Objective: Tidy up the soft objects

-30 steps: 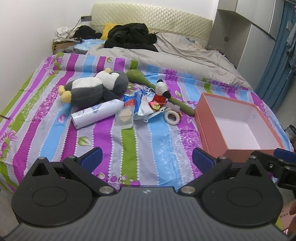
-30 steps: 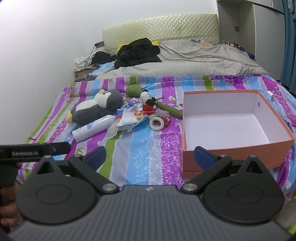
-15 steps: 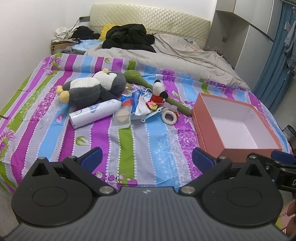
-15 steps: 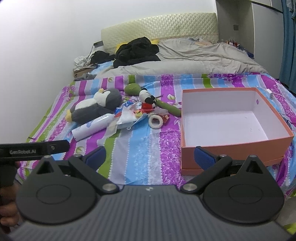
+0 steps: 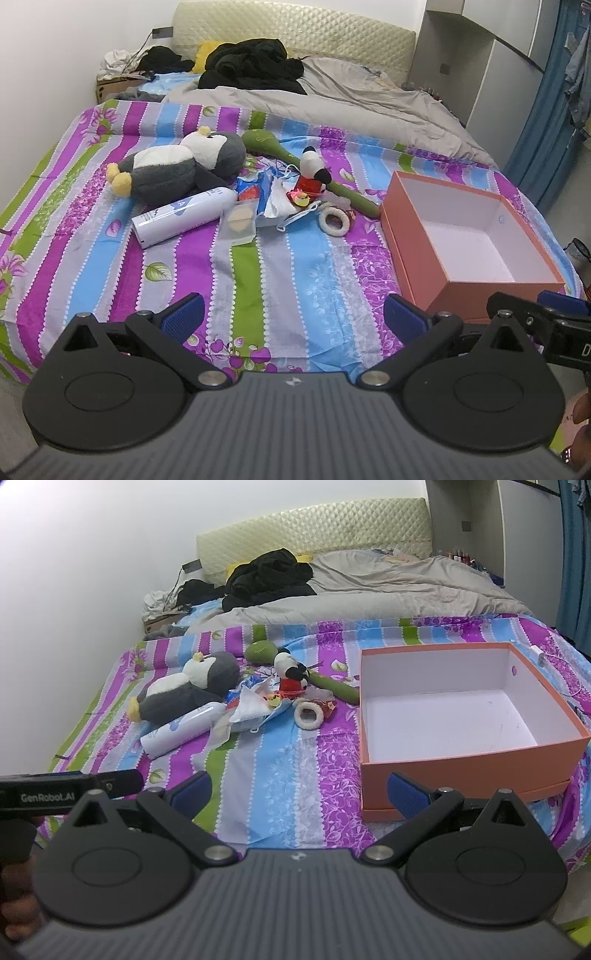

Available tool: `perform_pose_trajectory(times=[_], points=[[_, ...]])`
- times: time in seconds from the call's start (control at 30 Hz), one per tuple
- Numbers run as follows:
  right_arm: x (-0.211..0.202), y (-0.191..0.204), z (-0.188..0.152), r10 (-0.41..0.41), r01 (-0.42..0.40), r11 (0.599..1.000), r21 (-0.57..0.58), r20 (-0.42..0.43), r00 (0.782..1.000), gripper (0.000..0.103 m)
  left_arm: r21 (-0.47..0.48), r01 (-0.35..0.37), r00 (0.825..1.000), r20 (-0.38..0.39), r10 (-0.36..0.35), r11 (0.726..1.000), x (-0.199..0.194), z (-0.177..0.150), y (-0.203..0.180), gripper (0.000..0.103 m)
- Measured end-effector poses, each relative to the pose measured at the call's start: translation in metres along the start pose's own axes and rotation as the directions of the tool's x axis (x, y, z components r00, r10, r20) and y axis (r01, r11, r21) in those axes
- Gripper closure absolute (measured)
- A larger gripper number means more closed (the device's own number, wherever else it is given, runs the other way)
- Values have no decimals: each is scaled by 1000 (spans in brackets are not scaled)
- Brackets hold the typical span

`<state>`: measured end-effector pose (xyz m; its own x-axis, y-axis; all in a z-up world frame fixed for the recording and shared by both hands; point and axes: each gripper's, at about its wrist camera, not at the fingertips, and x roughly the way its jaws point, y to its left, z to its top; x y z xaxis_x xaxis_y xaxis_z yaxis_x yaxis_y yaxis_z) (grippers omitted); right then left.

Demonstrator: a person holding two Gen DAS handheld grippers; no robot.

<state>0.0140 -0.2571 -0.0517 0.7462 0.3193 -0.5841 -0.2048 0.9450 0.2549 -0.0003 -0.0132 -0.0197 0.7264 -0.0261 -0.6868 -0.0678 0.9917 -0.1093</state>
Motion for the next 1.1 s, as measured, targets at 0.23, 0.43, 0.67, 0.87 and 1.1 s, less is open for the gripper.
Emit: perform_pose_trajectory(times=[0.23, 0.43, 0.67, 0.87, 1.1], points=[[3, 2, -2, 11, -11, 1000, 2, -10, 1000, 0, -18, 0, 1000, -7, -1, 1000, 1, 0, 5, 0], [3, 3, -3, 6, -6, 1000, 5, -14, 1000, 0, -18, 8, 1000, -6, -8, 1000, 1, 0, 6, 0], [1, 6, 5, 16, -16, 1000, -8, -1, 1000, 0, -25, 13, 1000, 22, -13, 1000, -7, 1, 6, 0], [3, 9, 5, 34, -34, 999, -16, -20, 999, 0, -33, -8, 1000, 29, 9, 999, -9, 3, 5, 0], [11, 8, 7, 34, -34, 999, -1, -37, 999, 0, -40, -10, 1000, 17, 11, 999, -4, 4, 5, 0]])
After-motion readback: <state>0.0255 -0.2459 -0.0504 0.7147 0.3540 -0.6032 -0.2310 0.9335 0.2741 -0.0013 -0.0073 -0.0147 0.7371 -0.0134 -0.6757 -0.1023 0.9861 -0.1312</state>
